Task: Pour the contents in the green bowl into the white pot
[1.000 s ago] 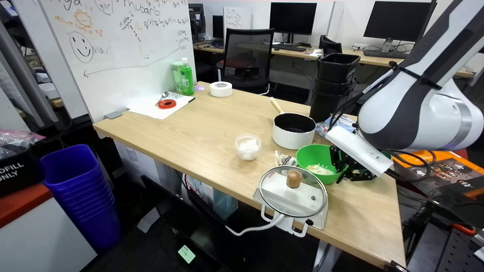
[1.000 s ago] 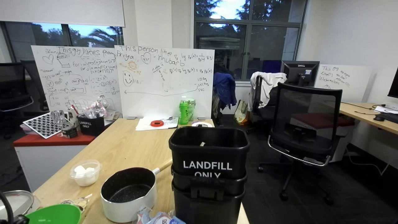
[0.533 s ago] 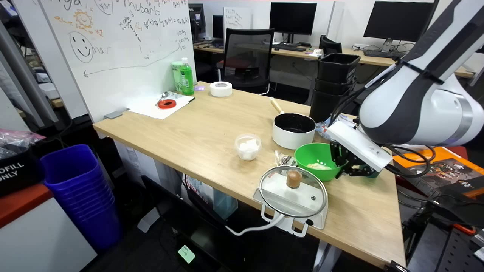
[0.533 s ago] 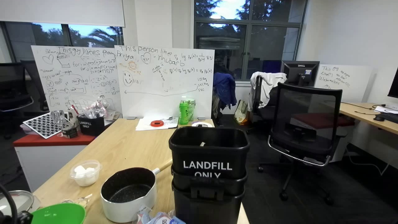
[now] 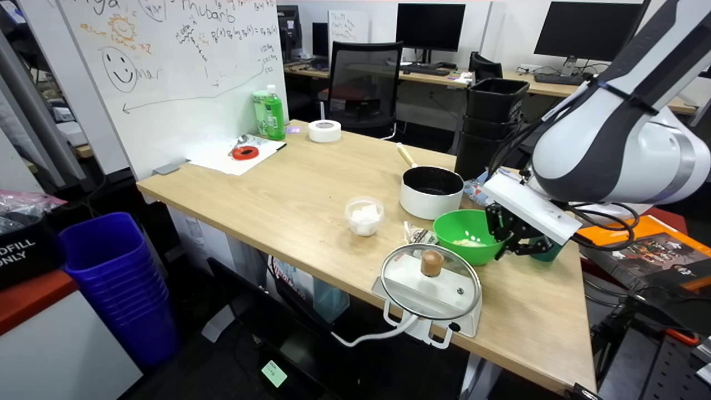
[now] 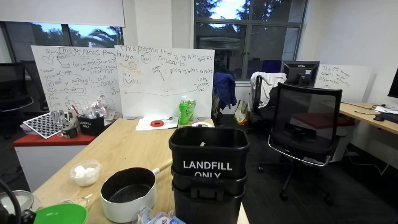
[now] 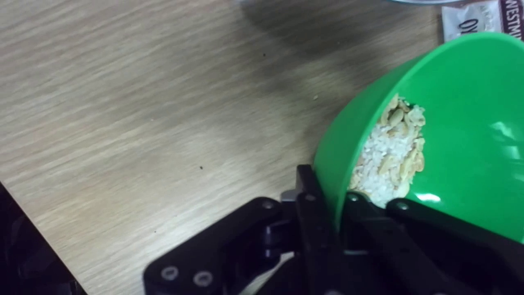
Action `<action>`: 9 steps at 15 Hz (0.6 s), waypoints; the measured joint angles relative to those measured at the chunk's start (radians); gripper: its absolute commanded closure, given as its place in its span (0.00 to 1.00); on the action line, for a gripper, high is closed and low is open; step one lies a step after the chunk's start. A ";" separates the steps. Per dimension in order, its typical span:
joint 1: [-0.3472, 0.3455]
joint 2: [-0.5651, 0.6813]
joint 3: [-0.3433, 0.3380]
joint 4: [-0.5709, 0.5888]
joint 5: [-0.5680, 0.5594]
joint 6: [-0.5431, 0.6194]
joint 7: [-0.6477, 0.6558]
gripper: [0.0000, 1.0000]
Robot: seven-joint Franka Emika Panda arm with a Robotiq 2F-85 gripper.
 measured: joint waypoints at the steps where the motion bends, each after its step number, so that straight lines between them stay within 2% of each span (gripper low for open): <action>1: -0.002 -0.011 -0.005 0.001 -0.017 -0.033 0.000 0.99; 5: 0.004 -0.060 -0.056 0.003 -0.128 -0.152 0.015 0.99; 9: -0.006 -0.107 -0.090 0.004 -0.254 -0.184 0.079 0.99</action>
